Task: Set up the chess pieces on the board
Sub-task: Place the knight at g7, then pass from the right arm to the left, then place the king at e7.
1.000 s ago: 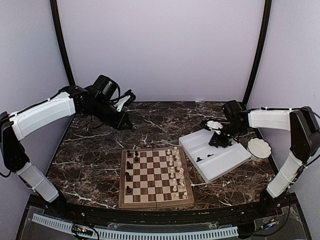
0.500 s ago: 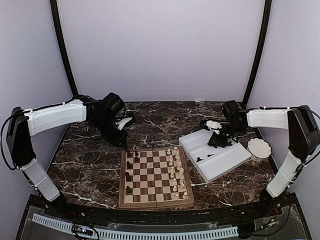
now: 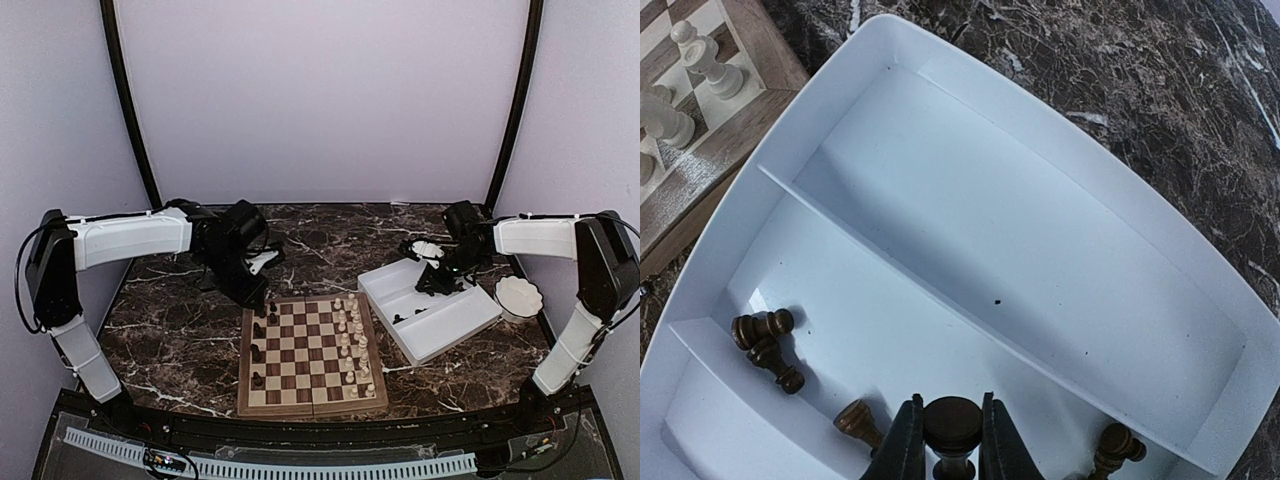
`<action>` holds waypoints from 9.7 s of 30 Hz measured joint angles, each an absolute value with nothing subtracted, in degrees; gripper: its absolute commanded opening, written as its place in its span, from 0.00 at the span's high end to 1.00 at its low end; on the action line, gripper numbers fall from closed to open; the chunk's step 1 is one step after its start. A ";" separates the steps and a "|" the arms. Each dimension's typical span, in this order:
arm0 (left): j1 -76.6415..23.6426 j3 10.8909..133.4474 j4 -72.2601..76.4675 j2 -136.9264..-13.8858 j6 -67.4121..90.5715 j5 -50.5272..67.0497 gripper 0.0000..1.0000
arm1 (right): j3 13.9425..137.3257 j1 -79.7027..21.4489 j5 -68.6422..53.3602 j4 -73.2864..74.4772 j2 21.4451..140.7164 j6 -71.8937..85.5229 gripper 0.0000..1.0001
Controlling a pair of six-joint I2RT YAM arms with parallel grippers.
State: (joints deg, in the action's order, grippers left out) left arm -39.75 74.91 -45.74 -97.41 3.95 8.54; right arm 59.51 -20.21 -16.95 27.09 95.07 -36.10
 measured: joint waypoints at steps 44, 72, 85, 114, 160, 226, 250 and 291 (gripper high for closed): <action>-41.47 75.05 -46.59 -102.65 5.82 3.77 0.67 | 59.46 -20.18 -18.02 27.20 94.98 -36.10 0.95; -59.61 65.89 30.11 -94.67 -2.68 -1.37 0.47 | 68.53 -13.56 -54.74 14.17 86.11 10.96 1.00; -66.48 81.28 54.30 -118.32 -26.74 -17.67 0.43 | 56.12 -10.76 -55.90 -14.94 85.01 53.95 1.00; -64.60 97.14 49.76 -128.42 -27.77 -21.02 0.70 | 50.85 -10.76 -57.41 -30.59 81.10 69.84 1.00; -39.42 98.00 -59.24 -87.61 14.09 8.32 1.00 | 50.04 2.81 -46.02 16.03 75.42 -14.87 0.38; -42.94 79.33 -60.88 -102.35 22.04 15.51 1.00 | 46.96 2.90 -46.15 16.40 73.38 -21.17 0.39; -42.94 79.33 -60.12 -104.31 20.67 15.44 0.88 | 46.96 2.90 -46.28 16.82 73.38 -22.02 0.39; -44.05 79.33 -61.39 -104.47 20.16 15.03 0.70 | 46.89 2.90 -46.46 16.91 72.69 -22.04 0.39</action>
